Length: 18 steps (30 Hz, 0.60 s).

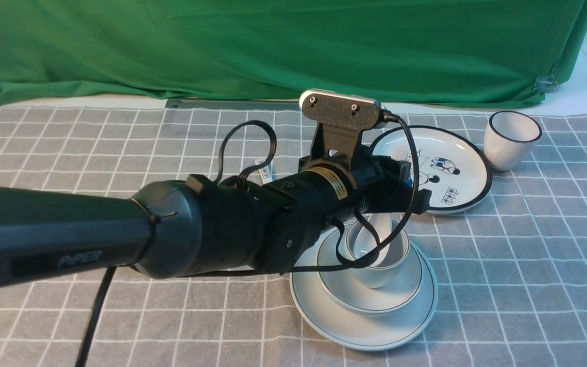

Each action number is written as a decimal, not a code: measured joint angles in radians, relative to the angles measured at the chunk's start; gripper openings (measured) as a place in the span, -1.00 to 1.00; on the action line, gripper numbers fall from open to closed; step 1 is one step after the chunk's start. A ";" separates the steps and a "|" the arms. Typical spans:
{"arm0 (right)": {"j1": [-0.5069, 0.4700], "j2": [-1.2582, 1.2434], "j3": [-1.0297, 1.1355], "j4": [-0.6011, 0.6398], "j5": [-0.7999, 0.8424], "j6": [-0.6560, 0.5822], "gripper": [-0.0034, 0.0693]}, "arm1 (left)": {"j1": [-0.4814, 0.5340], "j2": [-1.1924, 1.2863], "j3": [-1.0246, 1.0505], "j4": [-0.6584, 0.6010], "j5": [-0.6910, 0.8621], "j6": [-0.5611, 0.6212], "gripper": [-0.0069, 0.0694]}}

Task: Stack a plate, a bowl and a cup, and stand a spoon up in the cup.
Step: Use the left arm to put the blue soup spoon into the blue teacup in the middle

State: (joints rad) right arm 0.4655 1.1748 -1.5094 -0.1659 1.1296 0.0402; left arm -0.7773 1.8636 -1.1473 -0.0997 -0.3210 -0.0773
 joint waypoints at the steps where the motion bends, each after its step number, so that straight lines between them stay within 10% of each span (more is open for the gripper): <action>1: 0.000 0.000 0.000 0.005 -0.001 0.000 0.31 | 0.000 0.000 0.000 0.000 0.012 0.000 -0.45; 18: 0.000 -0.008 0.001 0.018 -0.033 -0.029 0.21 | 0.000 -0.128 0.000 0.011 0.340 0.000 0.02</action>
State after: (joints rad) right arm 0.4655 1.1672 -1.5082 -0.1484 1.0970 0.0109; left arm -0.7773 1.7355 -1.1473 -0.0882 0.0191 -0.0773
